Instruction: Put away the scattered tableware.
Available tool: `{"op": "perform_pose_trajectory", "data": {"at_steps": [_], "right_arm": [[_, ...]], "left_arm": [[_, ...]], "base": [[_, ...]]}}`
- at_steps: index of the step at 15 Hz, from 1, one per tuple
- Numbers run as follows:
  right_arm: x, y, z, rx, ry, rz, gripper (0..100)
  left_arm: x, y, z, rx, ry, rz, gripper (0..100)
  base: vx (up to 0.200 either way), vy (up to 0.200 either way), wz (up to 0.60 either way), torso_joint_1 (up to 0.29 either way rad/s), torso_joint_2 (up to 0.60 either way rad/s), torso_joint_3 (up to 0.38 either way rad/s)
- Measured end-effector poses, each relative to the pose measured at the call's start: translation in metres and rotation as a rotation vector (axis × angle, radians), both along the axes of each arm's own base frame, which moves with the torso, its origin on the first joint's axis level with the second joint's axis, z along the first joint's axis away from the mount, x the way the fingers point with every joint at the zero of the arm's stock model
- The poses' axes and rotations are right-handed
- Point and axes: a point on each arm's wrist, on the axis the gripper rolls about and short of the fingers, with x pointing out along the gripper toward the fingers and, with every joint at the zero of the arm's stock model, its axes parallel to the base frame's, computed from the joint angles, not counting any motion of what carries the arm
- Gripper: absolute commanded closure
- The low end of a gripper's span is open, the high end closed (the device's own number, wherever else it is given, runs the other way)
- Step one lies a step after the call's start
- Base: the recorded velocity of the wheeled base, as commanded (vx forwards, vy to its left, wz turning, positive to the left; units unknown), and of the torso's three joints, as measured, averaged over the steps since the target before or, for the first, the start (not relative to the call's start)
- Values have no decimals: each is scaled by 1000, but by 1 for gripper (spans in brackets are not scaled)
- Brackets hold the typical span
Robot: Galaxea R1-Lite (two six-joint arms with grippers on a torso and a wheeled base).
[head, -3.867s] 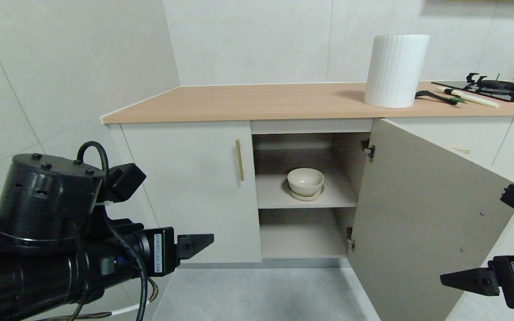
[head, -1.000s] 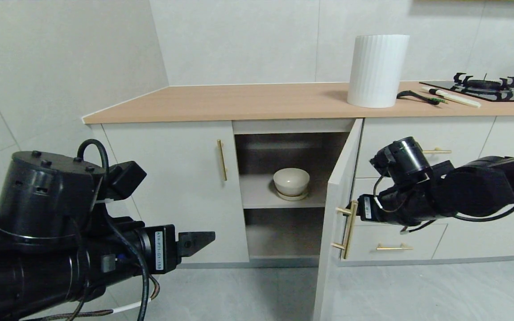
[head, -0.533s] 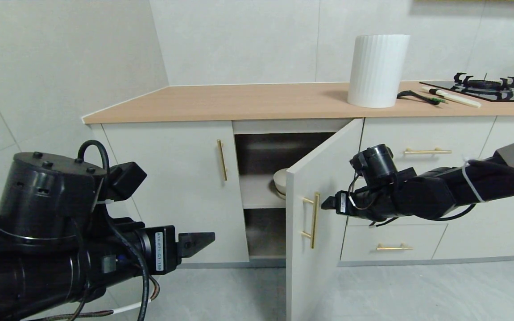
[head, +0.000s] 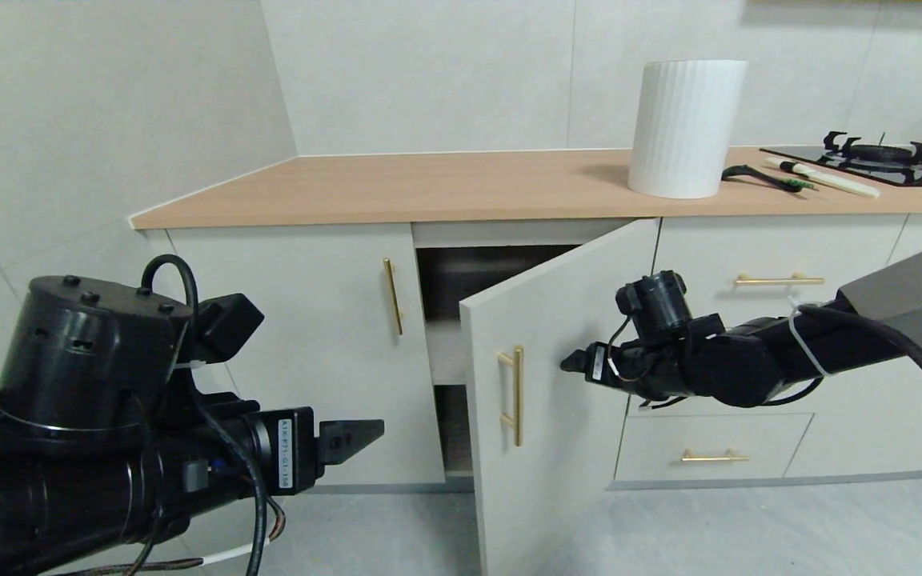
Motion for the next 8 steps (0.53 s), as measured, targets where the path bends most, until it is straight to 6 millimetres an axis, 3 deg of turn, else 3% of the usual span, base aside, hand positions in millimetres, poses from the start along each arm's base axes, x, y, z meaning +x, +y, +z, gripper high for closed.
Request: {"op": "perform_pose_trajectory", "data": {"at_steps": [8], "right_arm": [[9,26,5,257,-131,-63,0]], "left_arm": [[0,0,0,0,2,-1,0]], "base": [[0,0,0,0,0,0]]}}
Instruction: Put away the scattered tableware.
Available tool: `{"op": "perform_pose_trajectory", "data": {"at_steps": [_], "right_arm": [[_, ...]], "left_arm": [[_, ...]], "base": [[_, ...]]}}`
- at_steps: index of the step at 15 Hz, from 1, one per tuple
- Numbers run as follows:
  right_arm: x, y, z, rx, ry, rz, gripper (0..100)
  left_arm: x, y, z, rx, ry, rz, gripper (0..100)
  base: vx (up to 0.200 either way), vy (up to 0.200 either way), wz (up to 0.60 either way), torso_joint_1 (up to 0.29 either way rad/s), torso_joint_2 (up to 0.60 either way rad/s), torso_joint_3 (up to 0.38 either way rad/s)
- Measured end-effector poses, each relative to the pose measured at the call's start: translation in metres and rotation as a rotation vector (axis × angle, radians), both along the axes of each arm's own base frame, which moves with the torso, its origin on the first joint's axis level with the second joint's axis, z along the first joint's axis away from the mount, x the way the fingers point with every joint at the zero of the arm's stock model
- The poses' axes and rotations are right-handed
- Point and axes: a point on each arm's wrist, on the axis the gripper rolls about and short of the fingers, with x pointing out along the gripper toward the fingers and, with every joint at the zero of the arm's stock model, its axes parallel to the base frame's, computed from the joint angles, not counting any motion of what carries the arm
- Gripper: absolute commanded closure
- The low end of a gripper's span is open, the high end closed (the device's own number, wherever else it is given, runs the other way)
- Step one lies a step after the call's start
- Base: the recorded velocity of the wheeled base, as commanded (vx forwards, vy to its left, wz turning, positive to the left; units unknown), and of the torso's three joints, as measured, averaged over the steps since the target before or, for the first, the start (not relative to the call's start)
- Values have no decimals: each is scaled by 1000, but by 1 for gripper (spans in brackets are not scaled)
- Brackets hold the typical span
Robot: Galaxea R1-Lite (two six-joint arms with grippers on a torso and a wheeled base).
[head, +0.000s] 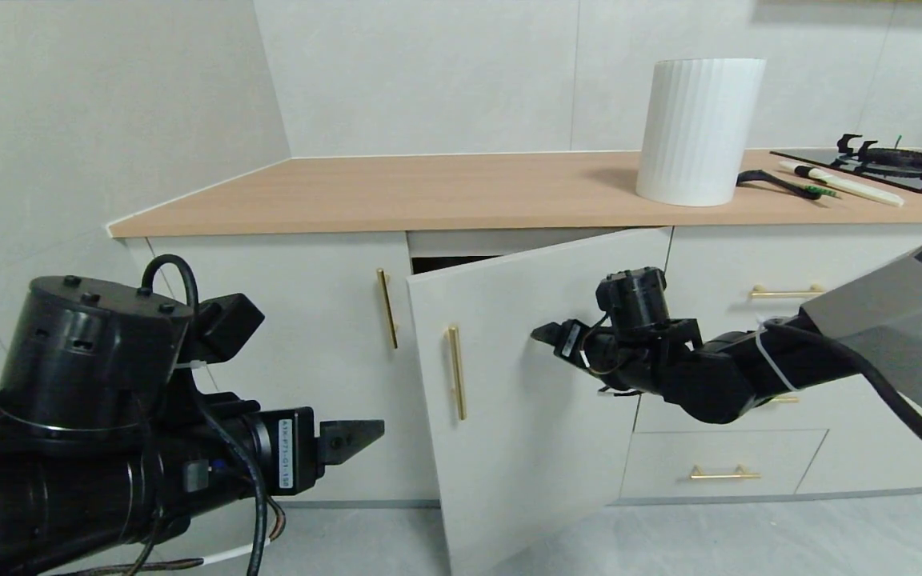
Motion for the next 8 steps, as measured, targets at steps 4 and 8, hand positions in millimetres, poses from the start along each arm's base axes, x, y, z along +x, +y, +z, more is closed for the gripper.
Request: {"op": "perform_pose_trajectory", "data": {"at_steps": [4,8], "right_arm": [[11,5,-6,26,-40,-80,0],[36,6,-14,17,-92,-229,0]], "left_arm": [[1,-1,-2,5,7,0,0],[2,-1,-2,6,8,-1,0]], "base": [[0,0,0,0,0,0],[0,0,0,0,0,0]]}}
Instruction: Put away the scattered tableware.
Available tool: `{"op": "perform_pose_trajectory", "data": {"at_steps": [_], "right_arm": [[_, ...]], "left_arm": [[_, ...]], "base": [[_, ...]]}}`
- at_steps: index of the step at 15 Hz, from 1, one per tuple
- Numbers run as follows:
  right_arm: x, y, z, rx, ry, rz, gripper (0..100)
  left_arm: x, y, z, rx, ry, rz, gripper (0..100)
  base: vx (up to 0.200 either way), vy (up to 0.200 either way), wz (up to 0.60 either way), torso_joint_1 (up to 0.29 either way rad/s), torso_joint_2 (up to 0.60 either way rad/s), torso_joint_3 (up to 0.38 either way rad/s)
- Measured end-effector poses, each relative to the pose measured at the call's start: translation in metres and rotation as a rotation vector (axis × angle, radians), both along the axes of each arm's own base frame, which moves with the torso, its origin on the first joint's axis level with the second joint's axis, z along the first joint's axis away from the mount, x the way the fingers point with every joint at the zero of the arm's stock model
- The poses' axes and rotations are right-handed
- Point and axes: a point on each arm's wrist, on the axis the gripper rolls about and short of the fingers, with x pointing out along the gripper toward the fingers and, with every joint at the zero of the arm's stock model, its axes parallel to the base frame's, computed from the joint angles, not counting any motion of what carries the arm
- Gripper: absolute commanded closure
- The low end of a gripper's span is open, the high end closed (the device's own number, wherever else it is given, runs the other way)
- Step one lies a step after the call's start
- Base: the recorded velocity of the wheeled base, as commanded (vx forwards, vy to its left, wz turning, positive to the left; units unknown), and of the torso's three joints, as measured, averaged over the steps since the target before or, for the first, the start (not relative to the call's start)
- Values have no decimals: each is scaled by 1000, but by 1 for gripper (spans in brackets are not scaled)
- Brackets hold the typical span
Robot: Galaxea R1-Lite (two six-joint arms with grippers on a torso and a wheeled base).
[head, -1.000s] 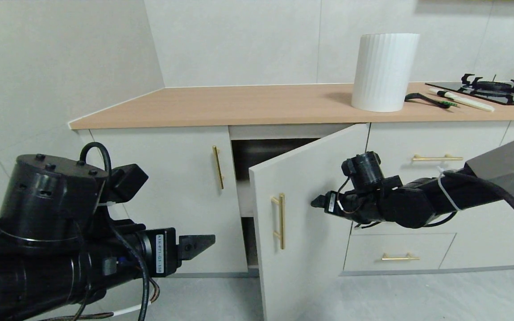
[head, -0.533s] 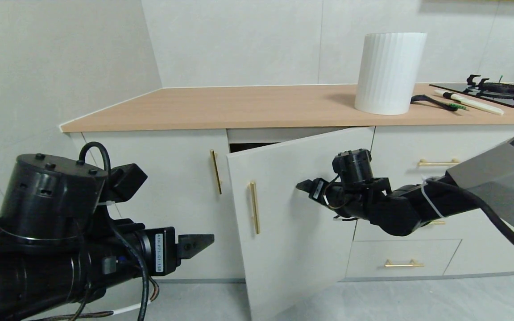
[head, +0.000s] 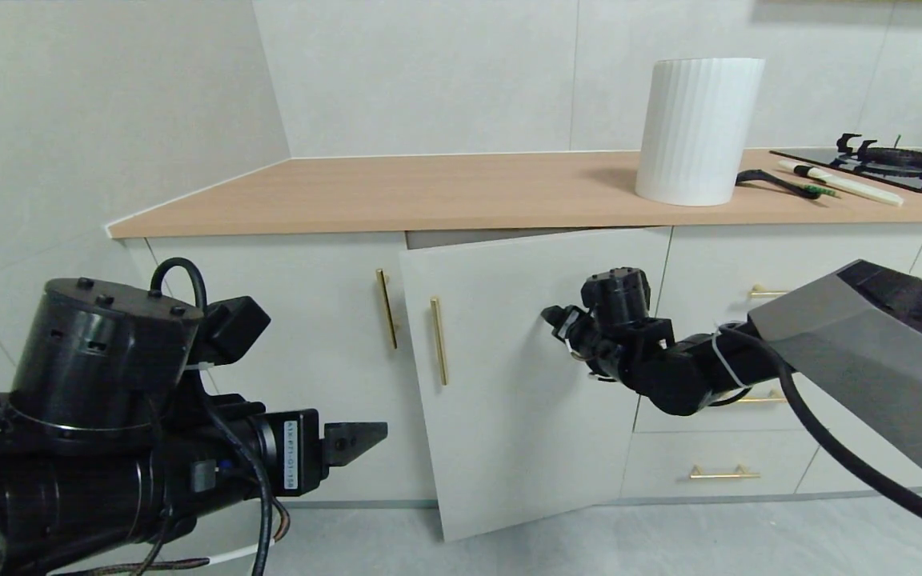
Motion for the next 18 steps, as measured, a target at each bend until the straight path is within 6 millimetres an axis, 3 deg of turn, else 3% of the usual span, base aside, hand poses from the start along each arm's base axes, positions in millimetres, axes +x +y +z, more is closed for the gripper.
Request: {"op": "perform_pose_trajectory", "data": {"at_steps": [10,16,18], "right_arm": [[35,-14,-19,-23,-32,-175,0],[35,-15,-22,-30,-21,-172,0],[18,-13,-19,-47,8,-117,0]], "left_arm": [[0,0,-1,3,4,0,0],[0,0,-1,3,5,0,0],[0,0,-1,3,4,0,0]], "base": [[0,0,0,0,0,0],[0,0,0,0,0,0],[0,0,0,0,0,0]]}}
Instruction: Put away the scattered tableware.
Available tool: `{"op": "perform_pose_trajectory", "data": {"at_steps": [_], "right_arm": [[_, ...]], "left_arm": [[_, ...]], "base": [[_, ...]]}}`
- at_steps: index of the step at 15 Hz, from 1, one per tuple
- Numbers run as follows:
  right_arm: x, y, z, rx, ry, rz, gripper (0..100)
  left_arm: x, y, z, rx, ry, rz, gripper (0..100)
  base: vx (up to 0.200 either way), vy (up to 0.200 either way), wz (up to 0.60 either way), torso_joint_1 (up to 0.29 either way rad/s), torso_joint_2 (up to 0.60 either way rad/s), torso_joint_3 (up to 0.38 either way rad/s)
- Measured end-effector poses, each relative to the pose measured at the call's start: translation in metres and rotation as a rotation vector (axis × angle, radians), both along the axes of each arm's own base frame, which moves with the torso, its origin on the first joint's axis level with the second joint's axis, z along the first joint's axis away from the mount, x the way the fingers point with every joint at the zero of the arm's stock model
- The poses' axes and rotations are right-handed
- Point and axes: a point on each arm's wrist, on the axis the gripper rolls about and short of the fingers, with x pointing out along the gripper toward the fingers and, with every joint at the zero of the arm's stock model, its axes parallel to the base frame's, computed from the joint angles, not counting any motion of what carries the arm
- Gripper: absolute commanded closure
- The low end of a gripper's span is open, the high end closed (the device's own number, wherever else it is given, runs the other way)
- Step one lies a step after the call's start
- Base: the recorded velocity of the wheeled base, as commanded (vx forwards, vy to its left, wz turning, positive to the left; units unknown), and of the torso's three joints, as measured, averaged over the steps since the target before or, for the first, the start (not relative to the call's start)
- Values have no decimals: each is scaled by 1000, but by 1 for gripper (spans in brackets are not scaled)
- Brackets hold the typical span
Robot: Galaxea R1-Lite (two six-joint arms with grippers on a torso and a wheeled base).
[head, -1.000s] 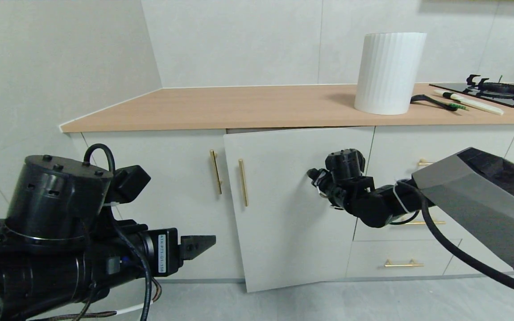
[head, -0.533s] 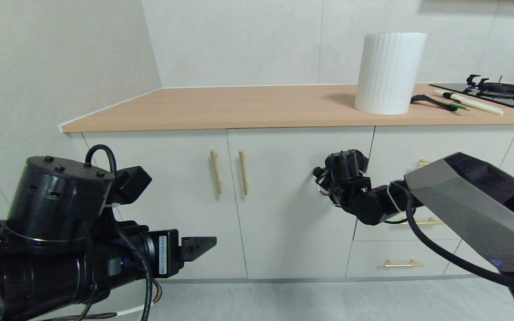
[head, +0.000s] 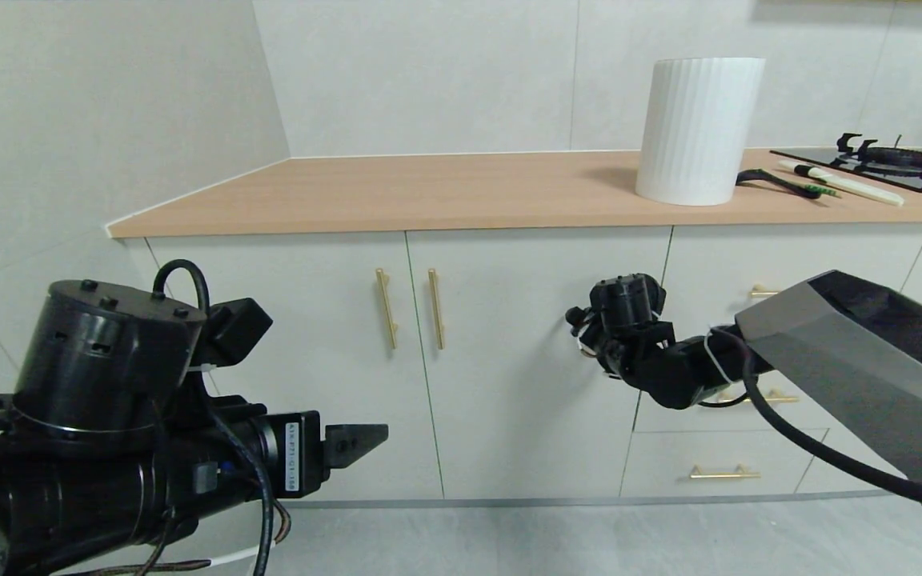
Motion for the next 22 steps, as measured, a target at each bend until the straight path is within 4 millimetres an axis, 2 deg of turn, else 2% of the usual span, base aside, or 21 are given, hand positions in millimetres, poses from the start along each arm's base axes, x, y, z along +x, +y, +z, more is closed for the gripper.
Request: {"op": "perform_pose_trajectory", "data": {"at_steps": [3,6,9,13,15,17,20,22], "right_arm": [[-49,3,28,-62,6,151,0],[-105,-19,72,-154,-68,238,0],[-168,-62,114,-224,-161,248,0],[-257,-134,135,-319,-276,172,0],[-306,-169,136,-376,-335,99,0],[-355,-194,128,-430,-359,43,0],[-420,-218,100,-498,-360,-22,0],[-446,-226,78,-549,-322,-145,0]], "left_arm": [[-1,1,2,0,-9,3,0],[-9,7,12,-13,-57,-3,0],[-30,25,27,-2,-162,4,0],[-72,64,34,20,-309,57,0],[-104,85,30,27,-396,84,0],[-137,104,19,47,-463,120,0],[-180,122,1,67,-550,183,0],[-202,128,-11,78,-619,228,0]], "base": [[0,0,0,0,0,0],[0,0,0,0,0,0],[0,0,0,0,0,0],[0,0,0,0,0,0],[0,0,0,0,0,0],[0,0,0,0,0,0],[0,0,0,0,0,0],[0,0,0,0,0,0]]}}
